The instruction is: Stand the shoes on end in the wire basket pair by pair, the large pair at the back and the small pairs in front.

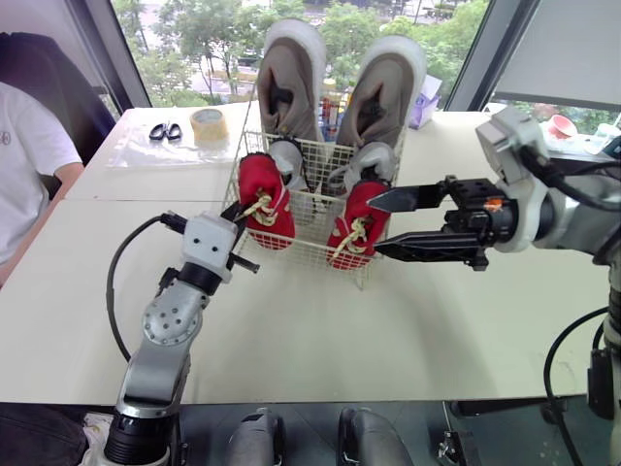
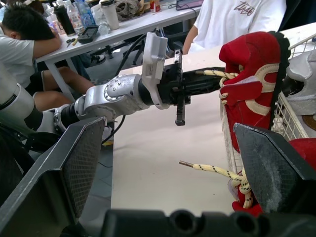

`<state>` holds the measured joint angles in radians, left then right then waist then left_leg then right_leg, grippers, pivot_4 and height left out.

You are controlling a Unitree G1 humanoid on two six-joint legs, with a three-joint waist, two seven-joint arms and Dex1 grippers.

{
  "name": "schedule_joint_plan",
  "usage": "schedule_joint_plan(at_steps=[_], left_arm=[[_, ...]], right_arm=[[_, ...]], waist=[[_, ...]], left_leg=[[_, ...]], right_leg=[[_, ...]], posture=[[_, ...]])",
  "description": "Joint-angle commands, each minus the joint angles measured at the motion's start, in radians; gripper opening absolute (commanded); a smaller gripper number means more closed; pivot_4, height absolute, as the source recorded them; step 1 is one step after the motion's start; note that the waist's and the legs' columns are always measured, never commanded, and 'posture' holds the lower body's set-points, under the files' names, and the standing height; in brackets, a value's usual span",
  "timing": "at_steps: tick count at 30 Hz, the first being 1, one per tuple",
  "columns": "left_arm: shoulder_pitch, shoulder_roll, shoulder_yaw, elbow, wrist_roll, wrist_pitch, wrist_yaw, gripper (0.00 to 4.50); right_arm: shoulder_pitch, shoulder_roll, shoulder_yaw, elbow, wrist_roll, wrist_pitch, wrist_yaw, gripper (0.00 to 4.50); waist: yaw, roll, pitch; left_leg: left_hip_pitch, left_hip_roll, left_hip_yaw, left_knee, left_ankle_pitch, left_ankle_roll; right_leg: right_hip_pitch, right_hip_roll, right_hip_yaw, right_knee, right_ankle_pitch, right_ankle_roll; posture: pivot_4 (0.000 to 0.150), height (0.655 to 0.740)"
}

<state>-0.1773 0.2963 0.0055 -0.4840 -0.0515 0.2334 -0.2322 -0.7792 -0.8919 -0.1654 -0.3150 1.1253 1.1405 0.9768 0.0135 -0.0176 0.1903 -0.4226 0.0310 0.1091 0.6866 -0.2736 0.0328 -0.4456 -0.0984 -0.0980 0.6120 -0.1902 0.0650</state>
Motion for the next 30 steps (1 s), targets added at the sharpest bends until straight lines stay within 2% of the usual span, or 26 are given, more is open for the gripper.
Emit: schedule_joint_plan(at_steps=[1, 5, 10, 12, 14, 16, 18, 22, 30], left_arm=[[0.008, 0.006, 0.06, -0.128, -0.141, 0.153, -0.041, 1.06], [0.027, 0.077, 0.158, -0.259, -0.345, 0.406, -0.091, 2.99], [0.06, 0.187, 0.345, -0.361, -0.653, 0.649, -0.125, 2.99], [0.14, 0.277, 0.479, -0.357, -0.888, 0.745, -0.182, 2.99], [0.226, 0.36, 0.591, -0.327, -1.024, 0.796, -0.235, 2.99], [0.289, 0.423, 0.619, -0.3, -1.043, 0.805, -0.266, 2.99], [0.346, 0.457, 0.615, -0.28, -1.059, 0.805, -0.299, 2.99], [0.45, 0.505, 0.539, -0.276, -0.968, 0.741, -0.396, 2.99], [0.441, 0.471, 0.486, -0.242, -0.952, 0.676, -0.387, 2.99]], right_arm=[[0.009, -0.015, -0.037, -0.03, 0.016, -0.02, -0.001, 4.5], [0.039, -0.016, -0.047, -0.045, 0.019, -0.02, -0.001, 4.5], [0.072, -0.023, -0.086, -0.057, 0.069, -0.001, -0.018, 4.5], [0.092, -0.031, -0.142, -0.041, 0.156, 0.034, -0.043, 4.5], [0.138, -0.061, -0.197, -0.033, 0.238, 0.08, -0.065, 4.5], [0.215, -0.107, -0.219, -0.05, 0.239, 0.102, -0.058, 4.5], [0.32, -0.142, -0.233, -0.052, 0.176, 0.087, -0.043, 4.5], [0.501, -0.147, -0.23, -0.074, 0.093, 0.036, -0.026, 4.5], [0.599, -0.114, -0.135, -0.171, 0.014, -0.032, -0.056, 4.5]], waist=[[-0.001, 0.0, 0.0], [-0.001, 0.0, 0.0], [-0.001, 0.0, 0.0], [-0.001, 0.0, 0.0], [-0.002, 0.0, 0.001], [0.001, 0.001, 0.001], [0.006, 0.001, 0.001], [0.0, 0.003, 0.001], [-0.001, 0.005, 0.001]], left_leg=[[0.0, 0.0, 0.0, 0.0, 0.0, 0.0], [0.0, 0.0, -0.001, 0.0, 0.0, 0.0], [0.0, 0.0, -0.001, 0.0, 0.0, 0.0], [0.0, 0.0, -0.002, 0.0, 0.0, 0.0], [0.0, 0.0, -0.002, 0.0, 0.0, -0.001], [0.0, 0.0, -0.002, 0.0, 0.0, -0.001], [0.0, 0.0, -0.003, 0.0, 0.0, -0.001], [0.001, -0.001, -0.002, 0.0, -0.002, -0.004], [0.0, 0.001, -0.002, -0.002, -0.002, -0.004]], right_leg=[[0.0, 0.0, 0.0, 0.0, 0.0, 0.0], [0.0, 0.001, 0.0, 0.0, 0.0, 0.0], [0.0, 0.001, 0.0, 0.0, 0.0, 0.0], [0.0, 0.001, 0.0, 0.0, 0.0, 0.0], [0.0, 0.001, 0.0, 0.0, -0.001, 0.0], [0.0, 0.001, 0.0, 0.0, -0.003, -0.002], [0.001, 0.001, -0.002, -0.002, -0.004, -0.004], [0.002, 0.0, -0.001, -0.004, -0.006, -0.007], [0.0, 0.0, -0.001, -0.004, -0.007, -0.009]], posture=[[0.15, 0.74], [0.15, 0.74], [0.15, 0.74], [0.15, 0.74], [0.15, 0.74], [0.15, 0.74], [0.15, 0.74], [0.15, 0.74], [0.15, 0.74]])
